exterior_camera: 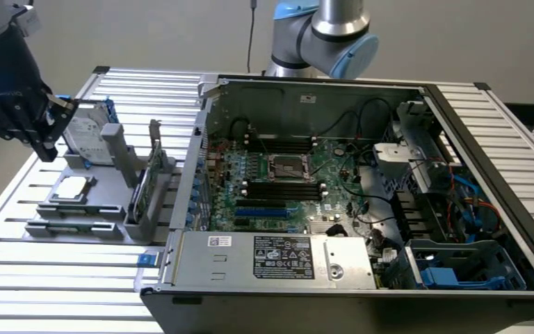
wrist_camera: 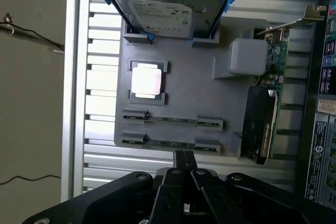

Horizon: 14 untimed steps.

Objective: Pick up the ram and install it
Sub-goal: 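Reach for the ram, then pick up the ram and move it above insertion slot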

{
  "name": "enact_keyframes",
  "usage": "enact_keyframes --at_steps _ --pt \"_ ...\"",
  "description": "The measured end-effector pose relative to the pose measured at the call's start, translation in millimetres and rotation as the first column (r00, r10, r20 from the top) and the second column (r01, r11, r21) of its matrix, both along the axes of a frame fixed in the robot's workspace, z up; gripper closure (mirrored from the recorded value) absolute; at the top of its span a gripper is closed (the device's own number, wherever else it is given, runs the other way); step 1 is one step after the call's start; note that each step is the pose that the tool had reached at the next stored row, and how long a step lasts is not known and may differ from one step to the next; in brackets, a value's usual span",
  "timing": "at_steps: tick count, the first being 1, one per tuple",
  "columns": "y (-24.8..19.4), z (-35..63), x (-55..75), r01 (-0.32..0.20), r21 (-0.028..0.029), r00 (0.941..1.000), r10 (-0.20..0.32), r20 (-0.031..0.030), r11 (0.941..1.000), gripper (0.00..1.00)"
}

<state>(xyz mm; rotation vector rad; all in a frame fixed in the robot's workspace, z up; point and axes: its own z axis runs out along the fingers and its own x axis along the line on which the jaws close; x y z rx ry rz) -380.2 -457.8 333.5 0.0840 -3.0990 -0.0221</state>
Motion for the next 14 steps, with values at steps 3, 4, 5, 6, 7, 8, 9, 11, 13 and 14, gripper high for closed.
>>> enact_keyframes --at_steps 3,4,5,6,7,8,9,11,13,14 --pt "0.0 0.0 0.0 0.0 -0.0001 1.0 0.0 -0.0001 1.0 0.89" --pt "-0.1 0.1 0.0 0.0 -0.0001 1.0 0.0 -0.0001 1.0 0.89" --pt "-0.1 0.1 0.0 0.0 -0.0001 1.0 0.0 -0.0001 1.0 0.89" --pt "-0.1 0.1 0.0 0.0 -0.0001 1.0 0.0 -0.0001 1.0 0.89" --pt "-0.1 0.0 0.0 0.0 -0.0001 1.0 0.0 -0.0001 1.0 0.89" --pt "0.0 0.0 0.0 0.0 -0.0001 1.0 0.0 0.0 1.0 0.89" --pt "0.0 0.1 0.0 0.0 -0.0001 1.0 0.0 -0.0001 1.0 0.89" --pt "-0.1 0.0 0.0 0.0 -0.0001 1.0 0.0 -0.0001 1.0 0.89" --pt "-0.1 0.1 0.0 0.0 -0.0001 1.0 0.0 -0.0001 1.0 0.89" --pt "-0.1 -0.1 -1.0 0.0 -0.0003 1.0 0.0 0.0002 1.0 0.89"
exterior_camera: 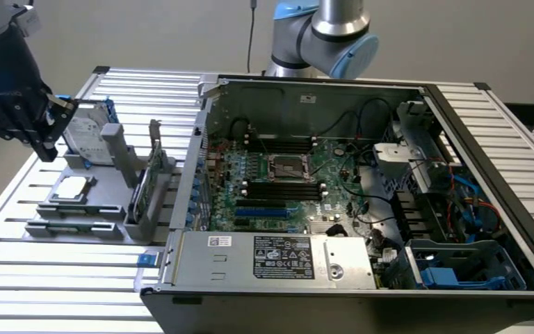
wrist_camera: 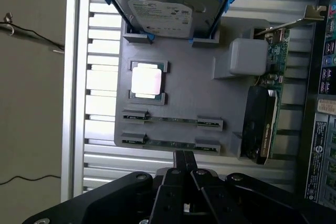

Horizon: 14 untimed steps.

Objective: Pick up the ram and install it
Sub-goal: 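Pick up the ram and move it above insertion slot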

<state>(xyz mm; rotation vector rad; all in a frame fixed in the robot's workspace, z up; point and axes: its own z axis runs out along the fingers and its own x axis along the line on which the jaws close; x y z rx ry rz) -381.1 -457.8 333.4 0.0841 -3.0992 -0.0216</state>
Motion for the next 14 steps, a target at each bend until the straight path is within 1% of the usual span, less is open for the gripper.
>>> enact_keyframes --at_steps 1,4,7,10,14 --pt "-0.1 -0.5 -1.2 -0.004 0.0 1.0 0.004 0.0012 1.0 0.89" --pt "0.0 -2.6 -1.9 -0.052 0.0004 0.9987 0.052 0.0018 0.9987 0.89" --pt "0.0 -5.2 -2.0 -0.105 0.0005 0.9944 0.105 0.0017 0.9944 0.89" --pt "0.0 -8.0 -2.0 -0.159 0.001 0.9873 0.159 0.0021 0.9873 0.89" --pt "0.0 -11.8 -2.0 -0.23 0.001 0.9731 0.23 0.0022 0.9731 0.89"
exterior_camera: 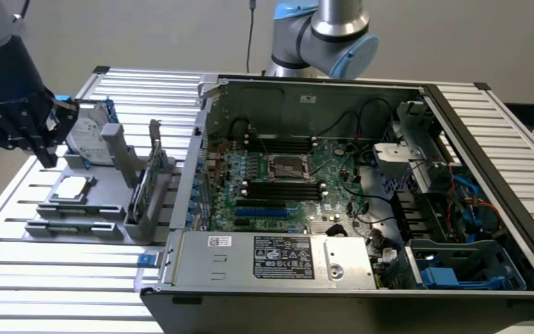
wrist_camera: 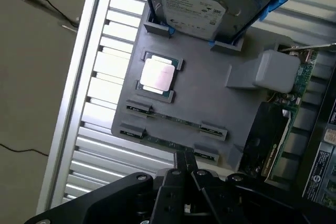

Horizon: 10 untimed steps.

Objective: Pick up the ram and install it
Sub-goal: 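Pick up the ram and move it above insertion slot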

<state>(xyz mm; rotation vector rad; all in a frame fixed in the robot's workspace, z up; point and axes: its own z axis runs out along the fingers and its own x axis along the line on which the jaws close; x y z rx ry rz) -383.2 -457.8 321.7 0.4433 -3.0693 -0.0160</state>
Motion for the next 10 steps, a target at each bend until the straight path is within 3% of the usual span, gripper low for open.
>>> enact_keyframes --at_steps 5,10 --pt "0.0 -4.9 0.0 -0.092 -0.0001 0.9958 0.092 0.0 0.9958 0.89" --pt "0.0 -10.1 0.0 -0.181 0.0 0.9835 0.181 0.0 0.9835 0.89"
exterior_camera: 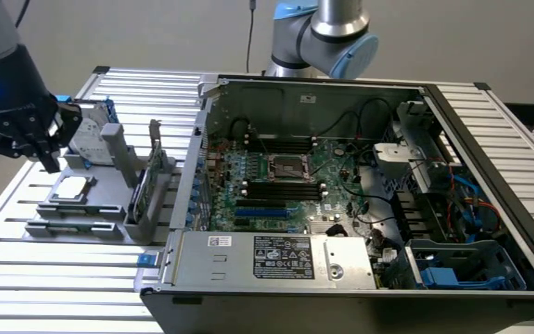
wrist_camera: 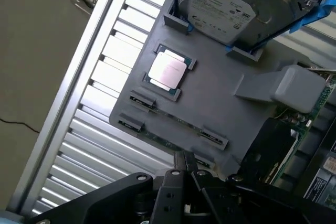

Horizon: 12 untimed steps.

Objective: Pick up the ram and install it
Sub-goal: 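Pick up the ram and move it above insertion slot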

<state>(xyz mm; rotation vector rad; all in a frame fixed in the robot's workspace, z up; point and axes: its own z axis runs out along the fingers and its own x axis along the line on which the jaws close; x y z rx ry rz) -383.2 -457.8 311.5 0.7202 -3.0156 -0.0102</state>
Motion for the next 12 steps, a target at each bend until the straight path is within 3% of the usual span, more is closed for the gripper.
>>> enact_keyframes --at_steps 6,12 --pt "0.0 -6.0 0.0 -0.109 0.0 0.994 0.109 0.0 0.994 0.89" --pt "0.0 -11.2 0.0 -0.217 0.0 0.9762 0.217 0.0 0.9762 0.89"
